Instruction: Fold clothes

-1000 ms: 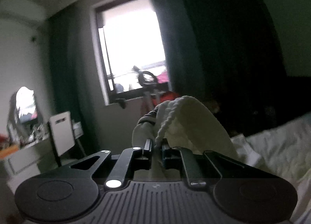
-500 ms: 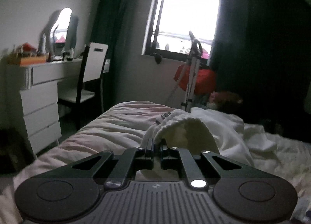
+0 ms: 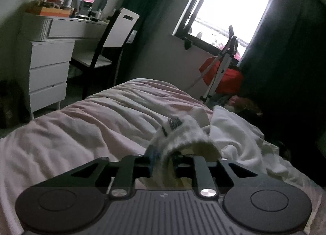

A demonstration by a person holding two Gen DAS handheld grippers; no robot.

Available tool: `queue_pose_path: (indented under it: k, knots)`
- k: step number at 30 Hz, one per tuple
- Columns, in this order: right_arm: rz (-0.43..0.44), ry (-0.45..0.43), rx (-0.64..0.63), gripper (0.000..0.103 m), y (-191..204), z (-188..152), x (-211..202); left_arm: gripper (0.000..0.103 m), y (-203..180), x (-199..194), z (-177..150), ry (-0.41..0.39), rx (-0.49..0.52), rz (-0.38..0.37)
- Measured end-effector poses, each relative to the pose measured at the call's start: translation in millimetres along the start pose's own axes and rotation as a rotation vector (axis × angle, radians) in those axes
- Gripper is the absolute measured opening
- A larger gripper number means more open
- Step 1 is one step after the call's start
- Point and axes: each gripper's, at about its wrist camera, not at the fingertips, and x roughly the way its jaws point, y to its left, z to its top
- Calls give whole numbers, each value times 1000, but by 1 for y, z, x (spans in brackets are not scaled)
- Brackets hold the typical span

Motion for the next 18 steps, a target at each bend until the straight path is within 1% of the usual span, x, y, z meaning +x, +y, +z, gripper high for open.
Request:
queue_pose_path:
  k: [1,3,6,8,10,11,12,13,14,17,18]
  knots:
    - [-7,4,-19,74,4,3,5,23,0,5,0,9,-14,7]
    - [-19,13,-56,76,13,9,16,26,3,13,-1,29,-51,21]
    - [24,38,-85,74,28,20,41,32,12,19,-2,48,-99,19]
    - [39,27,-131,73,41,26,51,33,18,19,-3,55,-120,18]
    - [15,8,-151,68,50,33,62,35,22,20,-4,59,-134,19]
    - [-1,0,-152,68,53,36,68,35,24,20,-5,60,-142,20]
    - [-21,-29,-134,68,53,38,70,36,26,20,-5,61,-150,20]
    - [-40,-62,-116,61,53,41,70,36,28,20,-5,63,-159,21]
    - [-53,-122,-95,58,52,44,65,36,30,20,-5,63,-168,22]
    - [-85,-286,-74,57,53,56,45,36,35,20,-5,65,-198,18]
    - [-81,-322,-84,57,55,60,39,36,37,20,-5,66,-210,15]
